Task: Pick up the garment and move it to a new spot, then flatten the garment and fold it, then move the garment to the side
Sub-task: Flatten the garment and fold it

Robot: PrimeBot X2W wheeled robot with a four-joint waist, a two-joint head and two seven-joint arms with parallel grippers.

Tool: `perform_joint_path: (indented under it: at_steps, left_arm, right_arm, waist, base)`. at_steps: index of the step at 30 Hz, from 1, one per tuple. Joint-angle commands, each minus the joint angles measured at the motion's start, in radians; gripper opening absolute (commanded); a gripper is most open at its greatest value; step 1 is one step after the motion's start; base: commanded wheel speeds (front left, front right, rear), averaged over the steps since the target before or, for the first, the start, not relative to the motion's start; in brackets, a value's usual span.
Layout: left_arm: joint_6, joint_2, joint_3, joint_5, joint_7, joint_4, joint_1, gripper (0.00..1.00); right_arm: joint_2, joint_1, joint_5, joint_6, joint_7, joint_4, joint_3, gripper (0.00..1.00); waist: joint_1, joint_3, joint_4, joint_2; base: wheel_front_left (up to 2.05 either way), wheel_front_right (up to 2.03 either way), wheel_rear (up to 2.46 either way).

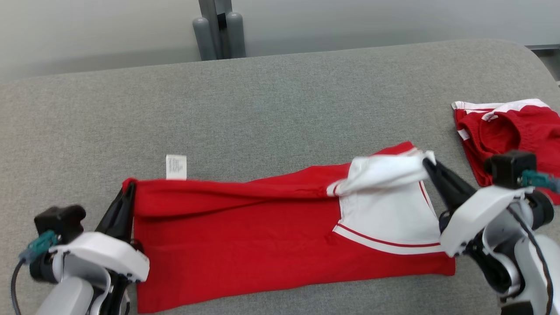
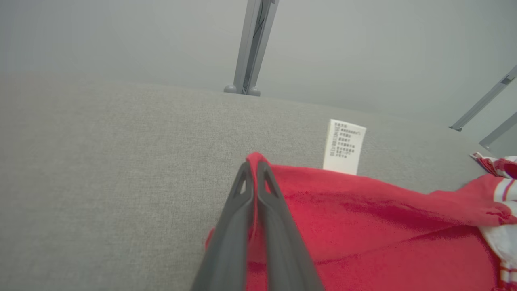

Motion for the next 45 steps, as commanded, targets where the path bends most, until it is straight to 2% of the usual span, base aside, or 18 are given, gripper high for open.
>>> perform_joint_path:
  at_steps: [1,7,15,16,17,18,19,20,21,22,23,30,38,45]
  left_arm:
    - [0.014,0.013,0.011,-0.007,-0.008,-0.02,0.03,0.0]
    - [0.051,0.018,0.032,-0.023,-0.026,-0.073,0.122,0.0]
    - [0.066,-0.009,0.038,-0.042,-0.051,-0.1,0.198,0.0]
    - [0.062,-0.012,0.038,-0.044,-0.054,-0.1,0.203,0.04]
    - [0.06,-0.016,0.036,-0.046,-0.056,-0.102,0.21,0.19]
    - [0.058,-0.017,0.034,-0.046,-0.056,-0.102,0.216,0.41]
    - [0.056,-0.018,0.033,-0.046,-0.059,-0.103,0.22,0.94]
    - [0.058,-0.02,0.034,-0.049,-0.061,-0.103,0.224,1.0]
    - [0.057,-0.019,0.035,-0.051,-0.061,-0.102,0.229,1.0]
    - [0.054,-0.02,0.037,-0.053,-0.064,-0.104,0.235,1.0]
    - [0.054,-0.023,0.04,-0.056,-0.066,-0.107,0.241,1.0]
    - [0.067,-0.023,0.07,-0.073,-0.079,-0.171,0.317,1.0]
    - [0.117,-0.013,0.125,-0.033,-0.091,-0.287,0.372,1.0]
    - [0.148,0.0,0.12,0.009,-0.084,-0.359,0.369,1.0]
  right_arm:
    - [0.011,0.034,-0.014,0.0,0.011,-0.035,-0.016,0.0]
    - [0.062,0.133,-0.032,0.0,0.046,-0.117,-0.053,0.0]
    - [0.098,0.186,-0.075,0.0,0.015,-0.082,-0.081,0.0]
    - [0.101,0.189,-0.081,0.0,0.008,-0.074,-0.079,0.01]
    - [0.103,0.194,-0.082,0.0,0.0,-0.066,-0.077,0.09]
    - [0.103,0.199,-0.084,0.0,-0.005,-0.058,-0.074,0.18]
    - [0.102,0.203,-0.087,0.0,-0.012,-0.051,-0.073,0.27]
    - [0.1,0.208,-0.089,0.0,-0.019,-0.044,-0.073,0.38]
    - [0.101,0.215,-0.087,0.0,-0.024,-0.037,-0.076,0.47]
    - [0.099,0.222,-0.089,0.0,-0.03,-0.033,-0.078,0.86]
    - [0.097,0.229,-0.091,0.0,-0.036,-0.031,-0.079,1.0]
    - [0.084,0.288,-0.086,0.0,-0.054,-0.033,-0.081,1.0]
    - [0.076,0.353,-0.097,0.0,-0.041,-0.041,-0.123,1.0]
    - [0.077,0.347,-0.114,0.0,-0.012,-0.072,-0.161,1.0]
  waist:
    - [0.0,0.002,-0.004,0.0]
    - [0.0,0.005,-0.01,0.0]
    - [0.0,0.001,-0.011,0.0]
    - [0.0,0.0,-0.011,0.0]
    - [0.0,-0.002,-0.01,0.0]
    - [0.0,-0.003,-0.01,0.0]
    - [0.0,-0.005,-0.009,0.0]
    - [0.0,-0.006,-0.008,0.0]
    - [0.0,-0.008,-0.008,0.0]
    - [0.0,-0.01,-0.009,0.0]
    - [0.0,-0.011,-0.01,0.0]
    - [0.0,-0.025,-0.029,0.0]
    - [0.0,-0.061,-0.043,0.0]
    - [0.0,-0.1,-0.04,0.0]
  base:
    - [0.0,0.0,0.0]
    - [0.0,0.0,0.0]
    - [0.0,0.0,0.0]
    - [0.0,0.0,0.0]
    - [0.0,0.0,0.0]
    - [0.0,0.0,0.0]
    - [0.0,0.0,0.0]
    - [0.0,0.0,0.0]
    - [0.0,0.0,0.0]
    - [0.0,0.0,0.0]
    - [0.0,0.0,0.0]
    - [0.0,0.0,0.0]
    - [0.0,0.0,0.0]
    - [0.0,0.0,0.0]
